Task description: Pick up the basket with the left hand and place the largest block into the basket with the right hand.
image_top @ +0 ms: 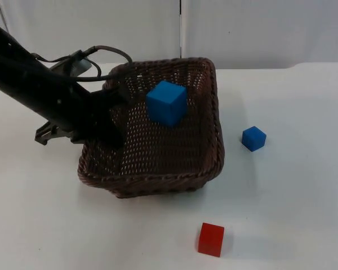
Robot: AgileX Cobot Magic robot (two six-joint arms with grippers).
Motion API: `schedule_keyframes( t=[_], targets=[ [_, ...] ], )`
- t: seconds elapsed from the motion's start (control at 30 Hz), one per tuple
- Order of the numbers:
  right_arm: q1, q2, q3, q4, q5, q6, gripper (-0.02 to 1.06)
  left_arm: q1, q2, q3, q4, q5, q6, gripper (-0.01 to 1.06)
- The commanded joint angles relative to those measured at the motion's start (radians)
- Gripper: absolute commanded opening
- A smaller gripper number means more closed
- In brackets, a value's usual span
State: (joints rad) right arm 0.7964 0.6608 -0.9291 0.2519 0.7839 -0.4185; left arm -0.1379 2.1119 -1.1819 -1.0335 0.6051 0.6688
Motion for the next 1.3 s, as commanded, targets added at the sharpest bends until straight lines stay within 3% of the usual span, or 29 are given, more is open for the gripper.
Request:
schedule_keyframes(
  t=[0.0,0.1,0.13,0.23,0.37,0.97,1.27],
  targets=[
    [0.002,-0.005,0.005,-0.008,-0.025,0.0,0.75,-0.005,-0.008,-0.011,-0.031,0.009,0.007,0.12],
    [0.002,-0.005,0.005,-0.008,-0.029,0.0,0.75,-0.005,-0.008,-0.011,-0.031,0.016,0.007,0.4],
    [0.002,-0.005,0.005,-0.008,-0.029,0.0,0.75,-0.005,-0.008,-0.011,-0.031,0.016,0.007,0.4],
    [0.002,-0.005,0.005,-0.008,-0.032,0.0,0.75,-0.005,-0.008,-0.011,-0.044,0.021,0.007,0.7],
    [0.002,-0.005,0.005,-0.008,-0.032,0.0,0.75,-0.005,-0.012,-0.011,-0.055,0.037,0.007,0.8],
    [0.002,-0.005,0.005,-0.008,-0.032,0.002,0.75,-0.001,-0.142,-0.009,0.103,0.044,-0.024,0.81],
    [0.002,-0.023,0.005,-0.011,-0.042,0.003,0.75,-0.001,-0.229,0.072,0.132,0.027,-0.049,0.81]
  ],
)
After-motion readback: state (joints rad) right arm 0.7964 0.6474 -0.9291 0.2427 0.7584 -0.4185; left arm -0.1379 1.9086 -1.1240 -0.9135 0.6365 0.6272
